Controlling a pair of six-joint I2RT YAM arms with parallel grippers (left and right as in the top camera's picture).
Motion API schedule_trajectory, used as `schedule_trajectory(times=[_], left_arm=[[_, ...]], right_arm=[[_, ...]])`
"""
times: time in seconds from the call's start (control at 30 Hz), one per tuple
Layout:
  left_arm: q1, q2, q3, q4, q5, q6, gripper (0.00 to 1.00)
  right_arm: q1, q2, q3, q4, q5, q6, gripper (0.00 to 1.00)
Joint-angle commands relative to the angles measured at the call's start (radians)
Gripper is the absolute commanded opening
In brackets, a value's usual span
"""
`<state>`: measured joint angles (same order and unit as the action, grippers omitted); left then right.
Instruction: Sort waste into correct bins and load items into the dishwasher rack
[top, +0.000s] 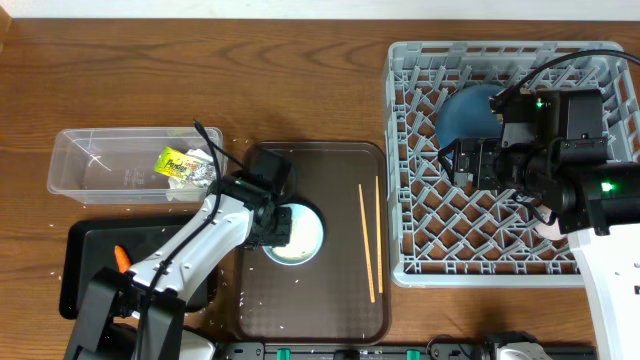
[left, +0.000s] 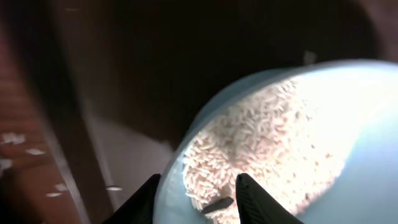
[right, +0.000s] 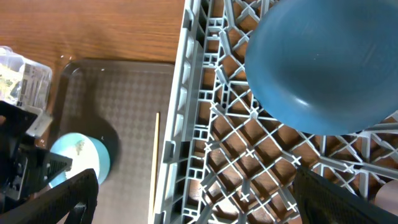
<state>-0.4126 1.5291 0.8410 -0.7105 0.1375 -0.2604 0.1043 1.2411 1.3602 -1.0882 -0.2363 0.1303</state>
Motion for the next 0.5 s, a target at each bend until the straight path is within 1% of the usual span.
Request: schedule_trajectory(times=[0.0,0.1,0.33,0.43,0.47], left_arm=[[0.004,0.005,-0.020,-0.019,0.047,0.068,0.38],[0.004,0.007,-0.020,-0.016,-0.014,0.061,0.37],[0.005,0.073,-0.022,0.016,-0.011,0.061,0.37],[0.005,0.110,-0.022,0.016,-0.009,0.061,0.30],[0.005,0.113,-0.022,0.016,-0.001,0.061,0.29]], right_arm=[[0.015,-0.011,0.008,-0.001,-0.004,0.014,0.93],[0.015,-0.011,0.008,0.000,-0.004,0.015,0.93],[0.015,-0.011,0.008,-0.002,-0.003,0.014,0.93],[0.015,-0.011,0.008,-0.001,-0.003,0.014,0.93],[0.015,-0.011,0.008,-0.001,-0.003,0.014,0.93]])
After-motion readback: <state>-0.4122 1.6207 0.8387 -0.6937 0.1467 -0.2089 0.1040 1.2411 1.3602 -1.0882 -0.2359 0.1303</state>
